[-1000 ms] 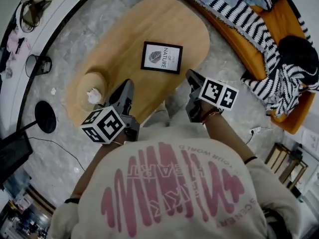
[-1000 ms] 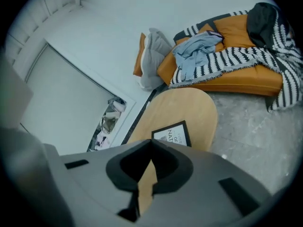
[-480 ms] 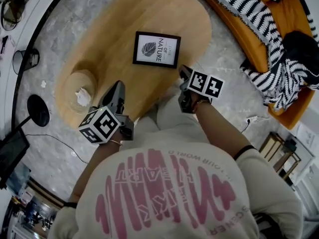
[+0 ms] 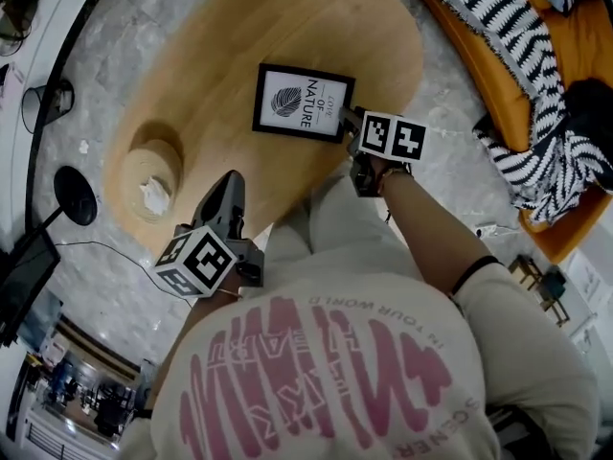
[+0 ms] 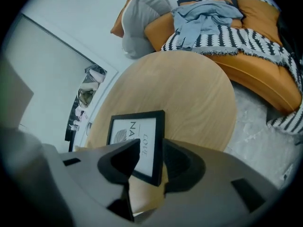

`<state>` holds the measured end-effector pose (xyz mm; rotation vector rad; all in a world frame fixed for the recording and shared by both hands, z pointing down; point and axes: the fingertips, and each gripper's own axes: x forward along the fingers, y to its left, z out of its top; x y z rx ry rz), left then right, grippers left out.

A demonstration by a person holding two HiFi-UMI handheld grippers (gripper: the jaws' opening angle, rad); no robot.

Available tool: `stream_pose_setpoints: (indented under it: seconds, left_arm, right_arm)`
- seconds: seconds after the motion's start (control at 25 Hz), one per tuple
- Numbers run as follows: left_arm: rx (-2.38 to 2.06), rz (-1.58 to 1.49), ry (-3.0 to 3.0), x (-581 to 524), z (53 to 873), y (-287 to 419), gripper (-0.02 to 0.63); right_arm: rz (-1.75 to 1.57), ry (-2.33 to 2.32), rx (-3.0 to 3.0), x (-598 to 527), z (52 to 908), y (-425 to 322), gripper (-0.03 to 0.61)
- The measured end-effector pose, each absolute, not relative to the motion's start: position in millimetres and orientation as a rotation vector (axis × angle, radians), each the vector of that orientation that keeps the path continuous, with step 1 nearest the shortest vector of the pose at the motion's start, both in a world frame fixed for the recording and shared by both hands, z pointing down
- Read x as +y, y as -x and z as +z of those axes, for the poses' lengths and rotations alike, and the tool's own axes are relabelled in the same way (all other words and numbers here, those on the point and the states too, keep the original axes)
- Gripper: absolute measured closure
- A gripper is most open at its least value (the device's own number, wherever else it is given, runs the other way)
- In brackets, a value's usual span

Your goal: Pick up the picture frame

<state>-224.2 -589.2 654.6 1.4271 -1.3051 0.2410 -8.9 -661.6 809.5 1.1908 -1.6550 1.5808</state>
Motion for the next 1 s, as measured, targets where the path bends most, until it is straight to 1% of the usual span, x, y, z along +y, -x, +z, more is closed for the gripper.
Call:
stream_pose_setpoints:
  seconds: [0.08, 0.16, 0.32, 0.4, 0.68, 0.76, 0.84, 0.88, 1.0]
  left_arm:
    - [-1.318, 0.242, -1.412, -596.5, 655.0, 222.2, 0.611]
    - [-1.333, 0.237, -1.402, -606.5, 654.7, 221.3, 0.611]
    - [-1.355, 0.218, -1.379, -621.7, 654.7, 220.3, 0.611]
    - [-1.365, 0.21, -1.367, -627.0, 655.6, 219.1, 0.611]
    - [-1.373, 0.207, -1.358, -636.4, 654.5, 214.6, 0.611]
    - [-1.382, 0.196, -1.351, -637.6, 653.5, 217.6, 0.611]
    - [-1.386, 0.187, -1.351, -638.8, 651.3, 219.2, 0.611]
    - [-1.386, 0.187, -1.354, -639.3, 650.0, 219.4, 0.611]
    - [-1.395, 0.185, -1.36, -639.6, 647.6, 220.6, 0.611]
  right_arm:
    - [1.557, -1.157, -1.63, -668.0, 817.9, 4.6, 0.399]
    - [1.538, -1.12, -1.593, -672.4, 826.9, 3.3, 0.387]
    - [1.442, -1.107, -1.509, -675.3, 840.8, 2.9, 0.39]
    - [1.406, -1.145, -1.462, -676.7, 844.2, 1.2, 0.406]
    - [1.401, -1.165, -1.39, -678.4, 846.3, 0.3, 0.414]
    - [1.43, -1.188, -1.388, -678.0, 846.3, 0.3, 0.424]
    - [1.468, -1.222, -1.4, -677.9, 845.9, -0.9, 0.463]
    - [1.481, -1.234, -1.405, -677.7, 845.7, -1.1, 0.501]
    - [1.503, -1.247, -1.386, -678.4, 847.0, -2.4, 0.502]
